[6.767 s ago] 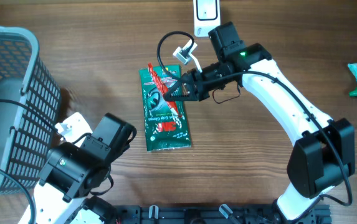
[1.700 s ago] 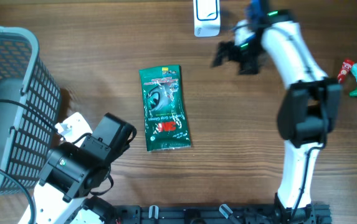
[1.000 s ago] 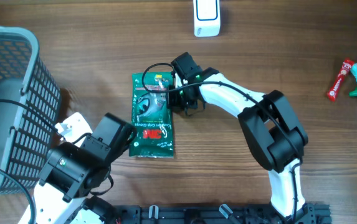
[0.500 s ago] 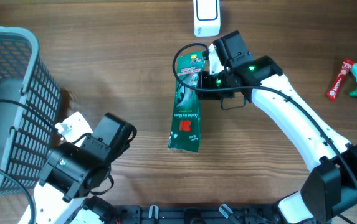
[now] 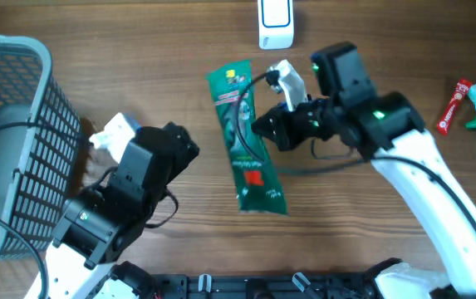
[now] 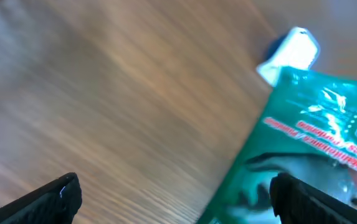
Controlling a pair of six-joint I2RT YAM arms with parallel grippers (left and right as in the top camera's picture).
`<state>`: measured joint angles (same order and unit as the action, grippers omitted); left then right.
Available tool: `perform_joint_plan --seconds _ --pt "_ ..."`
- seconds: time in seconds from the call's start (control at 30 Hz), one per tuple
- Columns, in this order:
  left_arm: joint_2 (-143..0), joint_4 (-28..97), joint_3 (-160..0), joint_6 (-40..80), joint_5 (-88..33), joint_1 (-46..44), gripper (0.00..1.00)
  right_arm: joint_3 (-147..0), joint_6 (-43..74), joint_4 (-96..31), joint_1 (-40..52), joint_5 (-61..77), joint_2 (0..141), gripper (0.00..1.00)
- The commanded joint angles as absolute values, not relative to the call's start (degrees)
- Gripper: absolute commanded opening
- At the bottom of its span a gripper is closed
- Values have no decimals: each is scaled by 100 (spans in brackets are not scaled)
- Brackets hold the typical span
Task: Scan the item barcode
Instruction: 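Bring the left gripper toward the held glove packet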
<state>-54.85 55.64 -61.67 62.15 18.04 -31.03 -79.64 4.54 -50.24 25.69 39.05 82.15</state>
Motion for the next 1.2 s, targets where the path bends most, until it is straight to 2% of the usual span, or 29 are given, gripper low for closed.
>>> perform_joint_plan --seconds 0.0,0.07,0.13,0.43,0.6,0.7,0.77,0.83,0.93,1.0,1.07,1.1,1.17 --pt "-5437 5074 -6189 5109 899 -3096 98 -8003 163 -5236 2307 4950 7913 4" --pt "-5360 4838 -6189 4547 578 -3096 95 -8003 108 -5404 1994 5555 7846 4" --pt "-5247 4646 -6189 4213 344 -3096 88 -8003 -213 -5461 1662 6346 7826 4" --pt "-4709 4296 -6189 3940 -322 -3096 86 -8003 -276 -5170 419 8449 7819 5" --pt "-4781 3916 -6119 3940 -1059 -3096 81 -8003 427 -4611 373 8637 7819 4" --pt "-4856 3544 -5937 3940 -1345 -3096 81 -8003 1087 -3852 370 8866 7819 5" --pt "-4941 3548 -5907 3911 -1253 -3096 83 -8003 1232 -3673 368 8595 7819 4" --pt "-5028 3555 -5907 3708 -1229 -3094 87 -8003 1153 -4053 368 7564 7819 7" --pt "-5098 3621 -5907 3597 -978 -3096 100 -8003 744 -5221 381 5249 7819 26" --pt "-5107 3712 -5907 3601 -502 -3094 100 -8003 1007 -6156 395 2991 7819 36" --pt "-5107 3804 -5907 3653 104 -3094 100 -8001 1197 -6781 395 1848 7819 42" --pt "-5107 3850 -5907 3669 296 -3094 100 -7983 913 -6963 395 1835 7819 52" --pt "-5107 3999 -5907 3938 607 -3096 100 -7832 62 -7129 416 2112 7819 88"
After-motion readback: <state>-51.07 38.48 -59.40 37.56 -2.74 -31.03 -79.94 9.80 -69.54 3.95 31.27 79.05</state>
